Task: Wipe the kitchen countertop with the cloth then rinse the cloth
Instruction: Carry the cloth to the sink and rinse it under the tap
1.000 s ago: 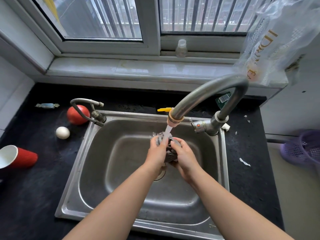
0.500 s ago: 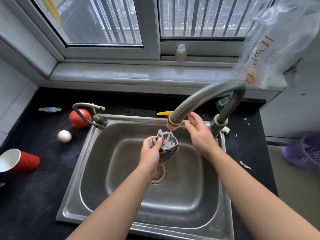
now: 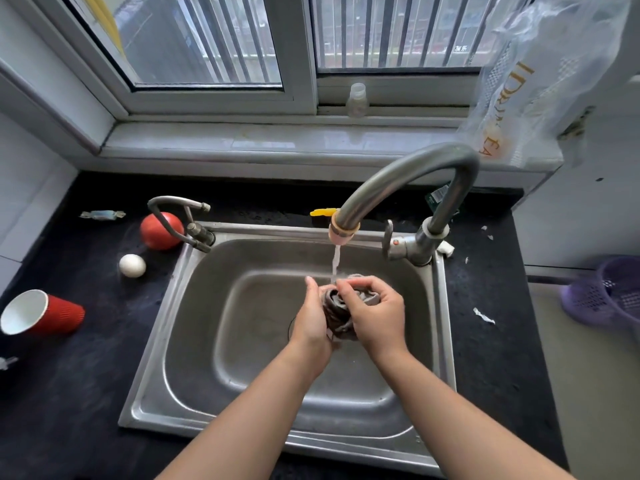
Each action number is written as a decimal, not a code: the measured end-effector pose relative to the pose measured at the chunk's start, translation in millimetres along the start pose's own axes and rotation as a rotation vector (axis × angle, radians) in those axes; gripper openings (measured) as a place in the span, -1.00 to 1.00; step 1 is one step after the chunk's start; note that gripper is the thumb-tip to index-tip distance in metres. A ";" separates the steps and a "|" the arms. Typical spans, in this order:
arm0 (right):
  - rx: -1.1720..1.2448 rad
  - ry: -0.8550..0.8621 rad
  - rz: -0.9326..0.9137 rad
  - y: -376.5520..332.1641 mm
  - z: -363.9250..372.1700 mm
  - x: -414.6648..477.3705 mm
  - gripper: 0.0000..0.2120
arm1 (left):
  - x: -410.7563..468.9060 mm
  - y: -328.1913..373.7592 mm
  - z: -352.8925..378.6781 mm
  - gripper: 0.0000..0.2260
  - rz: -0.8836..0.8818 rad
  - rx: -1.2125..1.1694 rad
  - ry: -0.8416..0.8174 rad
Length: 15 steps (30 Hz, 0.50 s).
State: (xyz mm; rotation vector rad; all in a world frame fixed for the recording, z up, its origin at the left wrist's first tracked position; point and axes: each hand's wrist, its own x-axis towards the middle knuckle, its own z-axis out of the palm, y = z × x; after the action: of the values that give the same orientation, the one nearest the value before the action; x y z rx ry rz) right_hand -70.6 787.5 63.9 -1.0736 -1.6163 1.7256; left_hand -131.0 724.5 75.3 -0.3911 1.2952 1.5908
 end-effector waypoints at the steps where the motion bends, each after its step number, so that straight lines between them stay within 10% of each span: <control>1: -0.020 0.032 -0.019 0.1 -2.3 -1.0 -0.85 | -2.7 -3.4 0.4 -0.44 -0.016 0.039 0.015; 10: -0.049 -0.049 -0.048 -10.4 11.5 -3.1 -0.78 | -5.1 17.3 4.7 -0.41 -0.180 0.085 0.190; 15: 0.069 0.043 0.189 -4.1 22.9 -14.8 -0.84 | -4.3 -11.2 -3.8 -0.80 0.125 0.181 0.408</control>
State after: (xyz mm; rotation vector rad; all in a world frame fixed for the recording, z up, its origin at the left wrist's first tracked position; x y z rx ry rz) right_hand -82.3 763.2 69.9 -1.2547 -1.4575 1.8516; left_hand -121.0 718.2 71.1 -0.5493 1.7903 1.5279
